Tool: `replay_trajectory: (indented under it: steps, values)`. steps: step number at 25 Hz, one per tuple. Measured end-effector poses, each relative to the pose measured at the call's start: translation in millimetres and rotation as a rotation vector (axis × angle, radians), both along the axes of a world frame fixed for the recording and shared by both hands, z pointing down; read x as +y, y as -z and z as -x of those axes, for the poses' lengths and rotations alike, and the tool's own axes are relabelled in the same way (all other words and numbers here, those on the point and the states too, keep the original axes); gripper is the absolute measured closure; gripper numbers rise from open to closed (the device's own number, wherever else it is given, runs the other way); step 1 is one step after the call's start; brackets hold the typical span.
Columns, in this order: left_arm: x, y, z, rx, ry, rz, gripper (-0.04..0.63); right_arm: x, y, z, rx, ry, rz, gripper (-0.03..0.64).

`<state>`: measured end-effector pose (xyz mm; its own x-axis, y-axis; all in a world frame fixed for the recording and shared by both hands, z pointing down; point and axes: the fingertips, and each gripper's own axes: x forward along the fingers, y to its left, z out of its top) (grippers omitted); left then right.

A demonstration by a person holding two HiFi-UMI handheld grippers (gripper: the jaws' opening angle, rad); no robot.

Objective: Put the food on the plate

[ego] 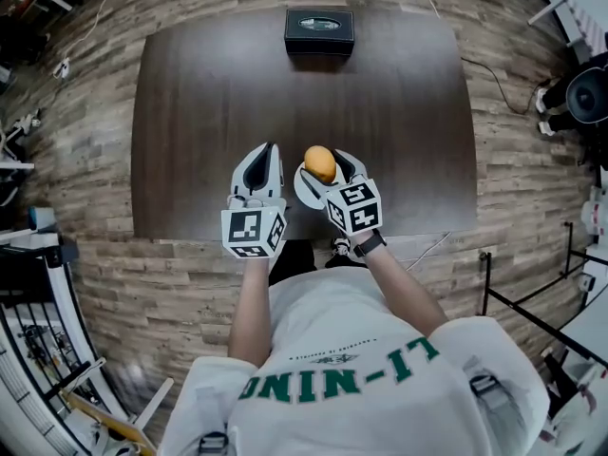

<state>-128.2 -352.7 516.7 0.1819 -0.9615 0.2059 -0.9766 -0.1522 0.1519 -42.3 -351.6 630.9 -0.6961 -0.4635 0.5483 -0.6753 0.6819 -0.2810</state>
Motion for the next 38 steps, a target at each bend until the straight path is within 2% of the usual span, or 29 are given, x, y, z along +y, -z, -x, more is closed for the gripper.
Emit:
replay_trajectory:
  steps: [14,22,28,31,34,38]
  values:
    - [-0.8,-16.1,6.0,-0.012,-0.039,0.005,0.583,15.1,-104.7,2.5,0.117,0.015,0.103,0.268]
    - [6.6,-14.7,6.1,-0.006,-0.042,0.008,0.583,24.0,-138.4,1.3,0.184,0.018,0.125,0.268]
    - [9.0,-15.6,10.4,-0.013,-0.033,0.015,0.583,22.1,-142.4,4.5,0.168,0.020,0.118,0.268]
    - [12.9,-17.1,8.1,-0.011,-0.030,0.017,0.583,26.8,-145.5,4.6,0.145,0.026,0.138,0.243]
    - [14.7,-17.2,5.5,-0.014,-0.033,0.017,0.583,29.3,-145.0,3.0,0.133,0.023,0.140,0.168]
    - [17.4,-16.7,4.8,-0.017,-0.034,0.015,0.583,30.7,-140.2,-2.4,0.142,0.009,0.128,0.155]
